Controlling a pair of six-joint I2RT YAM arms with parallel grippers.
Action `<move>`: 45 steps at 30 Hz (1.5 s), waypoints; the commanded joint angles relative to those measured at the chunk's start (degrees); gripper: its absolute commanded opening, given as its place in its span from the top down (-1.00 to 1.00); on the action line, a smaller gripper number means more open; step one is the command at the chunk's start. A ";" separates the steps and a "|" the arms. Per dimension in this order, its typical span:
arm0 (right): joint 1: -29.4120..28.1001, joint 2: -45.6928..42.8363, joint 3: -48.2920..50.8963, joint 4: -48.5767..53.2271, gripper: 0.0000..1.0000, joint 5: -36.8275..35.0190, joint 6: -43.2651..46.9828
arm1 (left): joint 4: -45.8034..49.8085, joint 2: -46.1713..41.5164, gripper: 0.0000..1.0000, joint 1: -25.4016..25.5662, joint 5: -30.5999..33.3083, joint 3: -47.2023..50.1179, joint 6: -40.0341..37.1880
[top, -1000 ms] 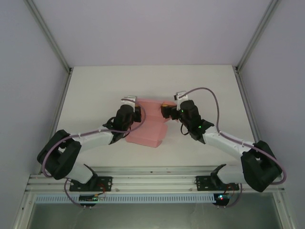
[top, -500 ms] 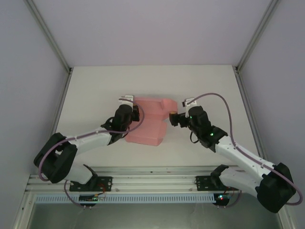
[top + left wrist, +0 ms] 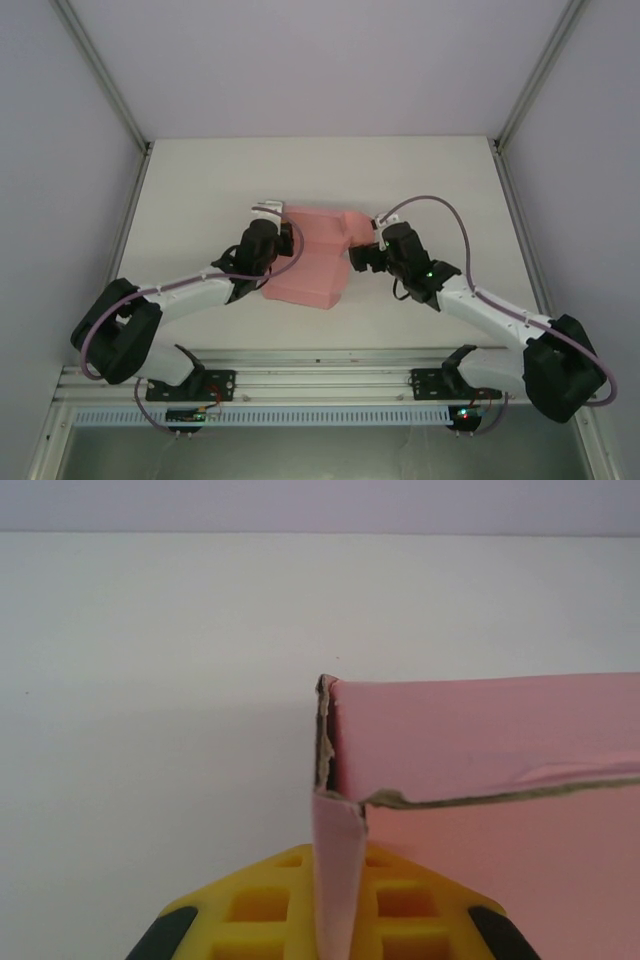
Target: Assemble paper box
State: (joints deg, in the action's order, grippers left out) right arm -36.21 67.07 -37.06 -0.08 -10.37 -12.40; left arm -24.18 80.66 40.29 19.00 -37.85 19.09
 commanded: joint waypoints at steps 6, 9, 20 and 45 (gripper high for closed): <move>-0.70 5.40 -4.57 -5.63 -0.97 4.00 3.46 | -3.79 -1.56 1.00 0.26 -3.77 0.18 -1.94; -1.91 7.98 -5.56 -5.81 -0.97 3.51 4.34 | -3.96 -1.62 1.00 0.31 -3.99 0.23 -1.77; -4.48 8.10 -7.01 -3.55 -0.98 -1.35 3.66 | -2.61 -1.04 1.00 0.16 0.70 0.22 -0.72; 19.09 -9.52 -1.44 11.20 -0.96 22.83 -0.53 | -2.64 -5.01 1.00 -3.42 -4.74 2.96 -0.54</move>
State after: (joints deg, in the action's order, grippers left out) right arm -16.69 54.54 -36.58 12.93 5.17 -14.52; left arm -25.50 76.88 37.21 15.64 -35.14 17.69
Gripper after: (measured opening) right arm 0.982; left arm 0.074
